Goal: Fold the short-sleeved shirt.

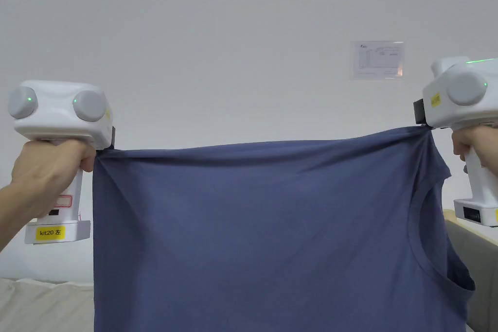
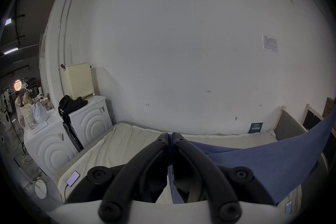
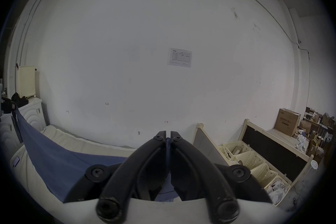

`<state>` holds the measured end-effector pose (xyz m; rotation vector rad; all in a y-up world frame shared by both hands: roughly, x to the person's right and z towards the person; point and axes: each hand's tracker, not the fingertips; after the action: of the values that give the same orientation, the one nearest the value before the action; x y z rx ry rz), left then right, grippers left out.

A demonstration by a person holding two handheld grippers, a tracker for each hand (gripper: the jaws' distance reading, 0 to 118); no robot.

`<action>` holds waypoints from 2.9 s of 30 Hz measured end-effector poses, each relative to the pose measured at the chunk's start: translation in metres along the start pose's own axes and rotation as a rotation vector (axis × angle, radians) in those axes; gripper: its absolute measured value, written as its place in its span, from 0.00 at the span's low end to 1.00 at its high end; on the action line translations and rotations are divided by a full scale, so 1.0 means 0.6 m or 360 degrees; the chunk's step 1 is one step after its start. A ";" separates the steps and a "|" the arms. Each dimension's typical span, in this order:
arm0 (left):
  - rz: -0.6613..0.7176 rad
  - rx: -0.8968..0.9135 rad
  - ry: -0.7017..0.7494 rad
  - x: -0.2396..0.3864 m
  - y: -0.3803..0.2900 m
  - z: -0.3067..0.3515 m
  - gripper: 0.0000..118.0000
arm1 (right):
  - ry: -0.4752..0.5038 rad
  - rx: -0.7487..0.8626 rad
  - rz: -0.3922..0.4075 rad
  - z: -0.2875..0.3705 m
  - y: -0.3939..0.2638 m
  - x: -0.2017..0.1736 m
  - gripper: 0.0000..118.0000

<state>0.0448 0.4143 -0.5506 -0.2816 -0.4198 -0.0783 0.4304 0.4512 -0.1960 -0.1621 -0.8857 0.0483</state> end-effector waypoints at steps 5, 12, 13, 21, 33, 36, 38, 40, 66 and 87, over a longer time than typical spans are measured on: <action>0.0047 -0.0012 0.0037 0.020 0.006 -0.078 0.01 | -0.0023 -0.0011 0.0059 -0.075 0.005 -0.035 0.01; -0.0002 -0.0005 0.0083 0.043 -0.015 -0.189 0.01 | -0.0047 -0.0017 0.0117 -0.179 -0.013 -0.074 0.01; -0.0004 -0.0013 0.0092 0.046 -0.022 -0.203 0.01 | -0.0042 -0.0031 0.0118 -0.190 -0.019 -0.079 0.01; -0.0127 -0.0138 0.0073 0.070 -0.114 -0.309 0.01 | -0.0017 -0.0157 0.0262 -0.293 -0.120 -0.120 0.01; -0.0205 -0.0568 -0.0185 0.066 -0.378 -0.336 0.01 | 0.0088 -0.0561 0.0043 -0.273 -0.424 -0.056 0.01; -0.0232 -0.0629 -0.0193 0.055 -0.469 -0.267 0.01 | 0.0123 -0.0711 -0.0087 -0.194 -0.516 -0.029 0.01; -0.0141 -0.0690 -0.0253 0.036 -0.525 -0.209 0.01 | 0.0154 -0.0780 -0.0102 -0.136 -0.577 -0.013 0.01; -0.0056 -0.0724 -0.0317 0.010 -0.582 -0.143 0.01 | 0.0207 -0.0844 -0.0088 -0.057 -0.627 -0.013 0.01; 0.0066 -0.1167 -0.0222 -0.200 -0.910 0.234 0.01 | 0.0307 -0.1298 -0.0237 0.381 -0.931 0.097 0.01; 0.0106 -0.1226 -0.0253 -0.281 -0.928 0.215 0.00 | 0.0156 -0.1198 -0.0207 0.440 -0.889 0.058 0.00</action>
<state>-0.2333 -0.0798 -0.3660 -1.0653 -0.5258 -0.1520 0.2344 -0.0393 0.0806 -0.8005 -0.7797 -0.4167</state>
